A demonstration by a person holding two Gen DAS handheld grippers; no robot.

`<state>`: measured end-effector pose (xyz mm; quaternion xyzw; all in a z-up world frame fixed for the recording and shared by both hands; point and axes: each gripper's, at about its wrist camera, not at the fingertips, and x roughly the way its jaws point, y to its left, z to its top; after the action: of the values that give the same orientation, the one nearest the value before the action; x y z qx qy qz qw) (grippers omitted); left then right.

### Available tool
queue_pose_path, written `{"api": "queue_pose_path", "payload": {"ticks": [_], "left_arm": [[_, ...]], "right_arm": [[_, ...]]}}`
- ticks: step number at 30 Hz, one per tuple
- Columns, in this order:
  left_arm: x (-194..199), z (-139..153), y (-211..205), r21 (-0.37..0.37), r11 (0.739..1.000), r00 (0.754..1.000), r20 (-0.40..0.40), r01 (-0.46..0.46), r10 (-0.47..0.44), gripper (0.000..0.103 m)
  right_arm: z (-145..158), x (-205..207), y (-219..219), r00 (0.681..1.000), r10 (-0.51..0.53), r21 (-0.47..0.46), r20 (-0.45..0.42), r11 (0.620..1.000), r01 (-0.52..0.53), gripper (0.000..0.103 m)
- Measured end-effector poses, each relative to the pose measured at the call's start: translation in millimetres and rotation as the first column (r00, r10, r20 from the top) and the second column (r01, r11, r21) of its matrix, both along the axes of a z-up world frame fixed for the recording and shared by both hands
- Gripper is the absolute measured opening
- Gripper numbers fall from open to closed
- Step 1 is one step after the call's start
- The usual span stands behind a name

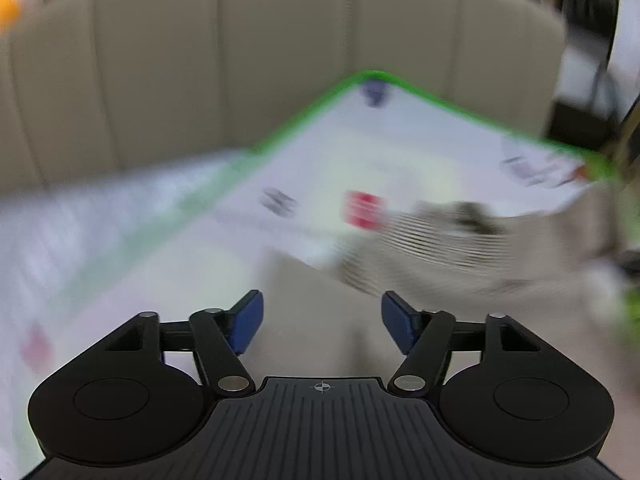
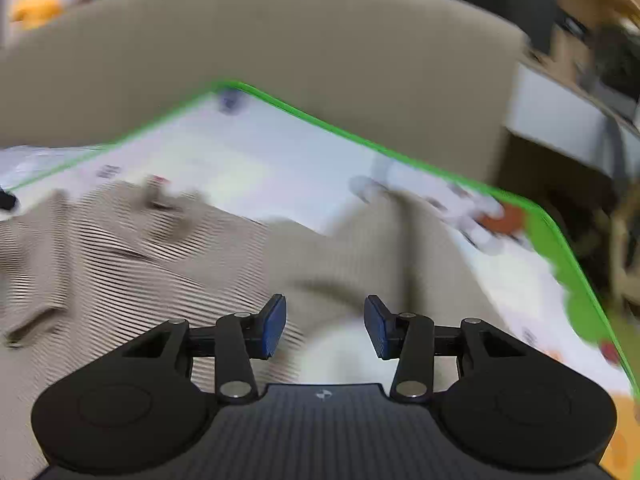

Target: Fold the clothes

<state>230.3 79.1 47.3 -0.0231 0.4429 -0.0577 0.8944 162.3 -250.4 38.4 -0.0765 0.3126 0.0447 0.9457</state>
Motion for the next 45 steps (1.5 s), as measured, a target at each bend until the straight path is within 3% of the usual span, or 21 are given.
{"api": "queue_pose_path", "payload": {"ticks": [2,4,6,9,12,14,16,17,21,24,26,27,31,36,38,40,42,44,45], "left_arm": [[-24,-2,-6,-0.083,0.997,0.999,-0.047,-0.007,0.003,0.093],[-47,-3,-13,-0.165,0.986,0.996,-0.094,-0.018,0.003,0.094],[-71,-5,-19,-0.245,0.969,0.99,-0.141,-0.033,-0.002,0.095],[-95,-11,-25,-0.329,0.943,0.98,-0.196,-0.047,-0.019,0.096],[-92,-27,-23,-0.33,0.944,0.976,-0.214,-0.026,-0.048,0.096],[-90,-37,-21,-0.331,0.944,0.972,-0.226,-0.012,-0.067,0.103],[-88,-48,-19,-0.332,0.943,0.968,-0.238,0.002,-0.085,0.103],[-87,-53,-18,-0.332,0.943,0.965,-0.243,0.009,-0.095,0.103],[-86,-57,-8,-0.382,0.924,0.963,-0.245,0.007,-0.108,0.103],[-82,-55,7,-0.453,0.891,0.963,-0.25,-0.027,-0.098,0.103],[-80,-50,19,-0.481,0.875,0.968,-0.236,-0.047,-0.078,0.103],[-79,-45,22,-0.476,0.878,0.974,-0.214,-0.042,-0.069,0.103],[-79,-16,27,-0.333,0.943,0.994,-0.101,-0.004,-0.032,0.103],[-83,-28,15,-0.221,0.975,0.975,-0.218,-0.017,-0.033,0.103],[-92,-35,5,-0.192,0.981,0.96,-0.272,0.014,-0.067,0.103],[-104,-40,-11,-0.125,0.99,0.955,-0.279,0.065,-0.098,0.102],[-114,-40,-20,-0.064,0.993,0.954,-0.277,0.101,-0.115,0.096],[-122,-39,-25,-0.025,0.993,0.95,-0.289,0.113,-0.116,0.085],[-126,-38,-27,-0.006,0.993,0.948,-0.296,0.119,-0.116,0.077]], "right_arm": [[2,14,25,0.998,0.058,0.013,0.015,0.998,-0.058,0.04],[1,38,50,0.994,0.105,0.03,0.023,0.994,-0.106,0.039],[-2,64,75,0.987,0.16,0.022,0.015,0.987,-0.161,0.031],[-16,101,107,0.957,0.273,-0.01,-0.1,0.961,-0.275,0.014],[-42,130,131,0.914,0.337,-0.17,-0.228,0.91,-0.378,0.011],[-51,151,137,0.931,0.304,-0.362,-0.201,0.86,-0.359,0.006],[-53,182,135,0.961,0.222,-0.533,-0.164,0.8,-0.275,0.002],[-46,188,130,0.974,0.183,-0.538,-0.135,0.812,-0.227,0.003],[2,182,101,0.996,0.078,-0.333,-0.031,0.939,-0.084,0.006],[20,126,80,0.995,0.079,-0.101,-0.068,0.991,-0.085,0.021],[19,78,64,0.99,0.077,-0.005,-0.118,0.997,-0.078,0.033],[17,54,56,0.987,0.076,0.033,-0.141,0.997,-0.072,0.034],[2,-22,30,0.964,0.017,0.119,-0.264,0.993,0.015,0.035],[-15,-67,16,0.935,-0.008,0.08,-0.355,0.996,0.039,0.036],[-19,-77,12,0.93,-0.013,0.081,-0.368,0.996,0.046,0.044],[-27,-82,7,0.919,0.006,0.123,-0.394,0.991,0.046,0.044],[-35,-88,4,0.91,0.043,0.16,-0.412,0.987,0.025,0.035],[-38,-97,9,0.908,0.118,0.177,-0.403,0.983,-0.049,0.017],[-38,-100,10,0.904,0.146,0.192,-0.402,0.979,-0.072,0.016]]}}
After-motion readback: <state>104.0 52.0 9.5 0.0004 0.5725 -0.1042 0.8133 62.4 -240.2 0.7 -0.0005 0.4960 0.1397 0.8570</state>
